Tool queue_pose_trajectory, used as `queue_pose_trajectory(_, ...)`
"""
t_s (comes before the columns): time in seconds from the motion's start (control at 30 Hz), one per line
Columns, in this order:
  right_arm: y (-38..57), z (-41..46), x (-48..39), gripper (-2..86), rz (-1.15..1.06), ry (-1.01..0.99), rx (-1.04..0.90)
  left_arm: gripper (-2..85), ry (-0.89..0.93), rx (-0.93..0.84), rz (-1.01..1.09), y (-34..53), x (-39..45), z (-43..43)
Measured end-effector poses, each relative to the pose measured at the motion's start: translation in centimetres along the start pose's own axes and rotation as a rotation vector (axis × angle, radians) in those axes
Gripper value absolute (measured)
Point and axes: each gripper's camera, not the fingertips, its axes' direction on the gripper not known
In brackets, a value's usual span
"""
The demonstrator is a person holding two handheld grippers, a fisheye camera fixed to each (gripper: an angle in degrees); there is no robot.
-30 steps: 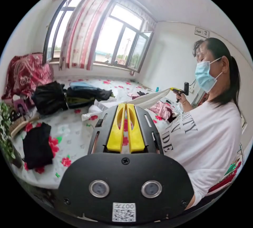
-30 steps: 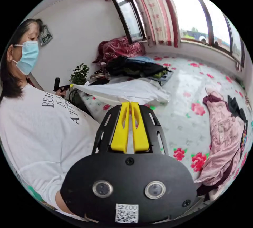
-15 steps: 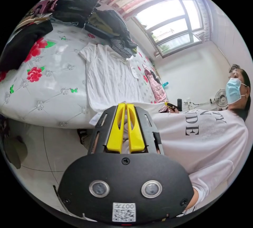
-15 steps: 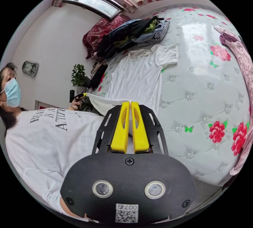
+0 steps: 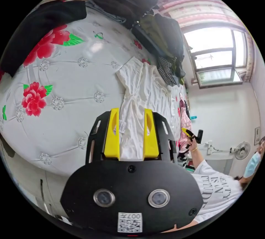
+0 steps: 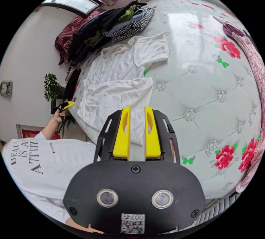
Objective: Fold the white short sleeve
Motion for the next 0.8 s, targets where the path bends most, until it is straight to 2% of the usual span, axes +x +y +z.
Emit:
queue_pose_trajectory(0.13, 4.3, 2.3, 0.1, 3.4, -0.026, 0.026, -0.105, 12.0, -0.11, -0.122, 0.126, 4.6, 2.0, 2.3)
queue_pose_trajectory(0.23, 5.2, 4.1, 0.3, 2.3, -0.011, 0.054, -0.172, 10.0, -0.18, -0.14, 0.19, 5.6, 3.6, 4.0)
queue_pose_trajectory(0.3, 5.2, 4.8, 0.4, 1.4, -0.003, 0.085, -0.198, 1.7, -0.261, -0.204, 0.232, 5.5, 4.4, 5.8)
queue_pose_trajectory(0.33, 5.1, 4.8, 0.2, 0.7, -0.017, 0.113, -0.219, 0.7, -0.346, -0.194, 0.267, 5.5, 5.0, 6.1)
queue_pose_trajectory(0.4, 5.0, 4.4, 0.1, 0.2, -0.042, 0.076, -0.262, -0.3, -0.386, -0.232, 0.29, 5.0, 5.2, 6.3)
queue_pose_trajectory(0.57, 5.5, -1.4, -0.3, -0.2, -0.079, -0.037, -0.109, -0.9, -0.232, -0.227, 0.281, 4.0, 5.0, 3.1)
queue_pose_trajectory(0.7, 6.6, -6.9, -0.2, -0.3, -0.065, -0.159, 0.043, -1.0, -0.09, -0.115, 0.267, 4.4, 5.2, -1.9)
queue_pose_trajectory(0.8, 7.6, -13.2, -1.1, -0.3, -0.106, -0.292, 0.274, -1.0, 0.043, -0.002, 0.278, 4.7, 6.4, -6.9)
